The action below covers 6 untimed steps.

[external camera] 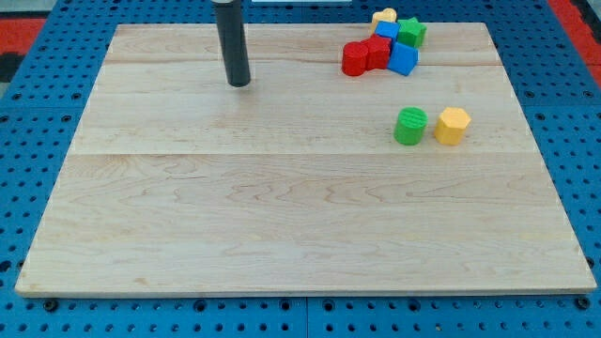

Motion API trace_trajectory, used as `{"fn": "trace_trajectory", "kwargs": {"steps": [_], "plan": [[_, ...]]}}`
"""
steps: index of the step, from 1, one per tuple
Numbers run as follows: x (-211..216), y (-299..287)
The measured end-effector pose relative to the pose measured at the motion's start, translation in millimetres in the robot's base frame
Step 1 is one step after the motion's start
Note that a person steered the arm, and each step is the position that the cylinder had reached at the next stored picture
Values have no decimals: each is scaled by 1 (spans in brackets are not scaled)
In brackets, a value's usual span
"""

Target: Move your arm to the top right of the board

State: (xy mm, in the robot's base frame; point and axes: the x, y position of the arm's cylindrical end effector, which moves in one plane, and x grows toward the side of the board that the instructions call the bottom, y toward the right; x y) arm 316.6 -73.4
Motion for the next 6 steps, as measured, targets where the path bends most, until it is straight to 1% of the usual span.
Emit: {"fn": "trace_trajectory", "kwargs": {"steps": [1,3,4,5,6], "plan": [[7,13],[18,120],[17,200],[-10,288],[-43,331]]}}
